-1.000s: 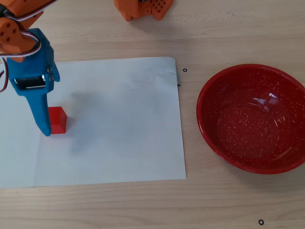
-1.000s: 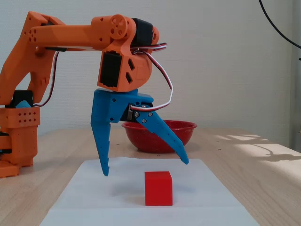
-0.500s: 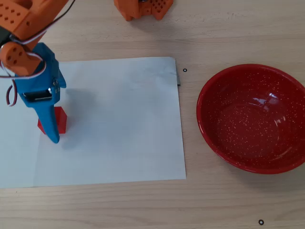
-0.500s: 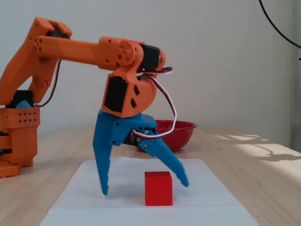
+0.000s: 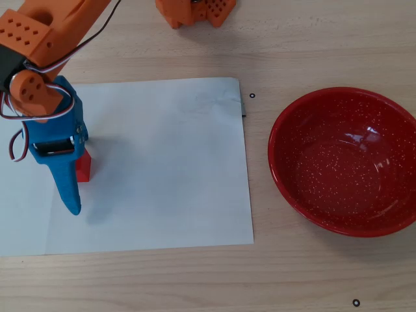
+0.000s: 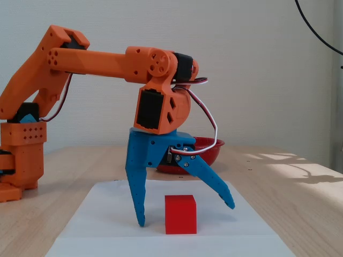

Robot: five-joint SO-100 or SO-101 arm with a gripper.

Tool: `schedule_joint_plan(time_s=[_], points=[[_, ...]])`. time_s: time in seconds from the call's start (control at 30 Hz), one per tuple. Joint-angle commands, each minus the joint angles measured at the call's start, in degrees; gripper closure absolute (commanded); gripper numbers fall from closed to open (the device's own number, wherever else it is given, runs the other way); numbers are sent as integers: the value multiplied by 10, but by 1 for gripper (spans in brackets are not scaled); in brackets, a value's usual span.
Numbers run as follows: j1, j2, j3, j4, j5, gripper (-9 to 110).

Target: Grasp the red cube and put it in the red bowl

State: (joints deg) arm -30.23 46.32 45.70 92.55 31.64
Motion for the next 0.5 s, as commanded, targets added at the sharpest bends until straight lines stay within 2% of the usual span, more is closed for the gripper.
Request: schedule_joint_plan(time_s=[0.0, 0.47], points=[[11, 36, -60, -8, -9, 40], [4, 16, -93, -18, -10, 43]])
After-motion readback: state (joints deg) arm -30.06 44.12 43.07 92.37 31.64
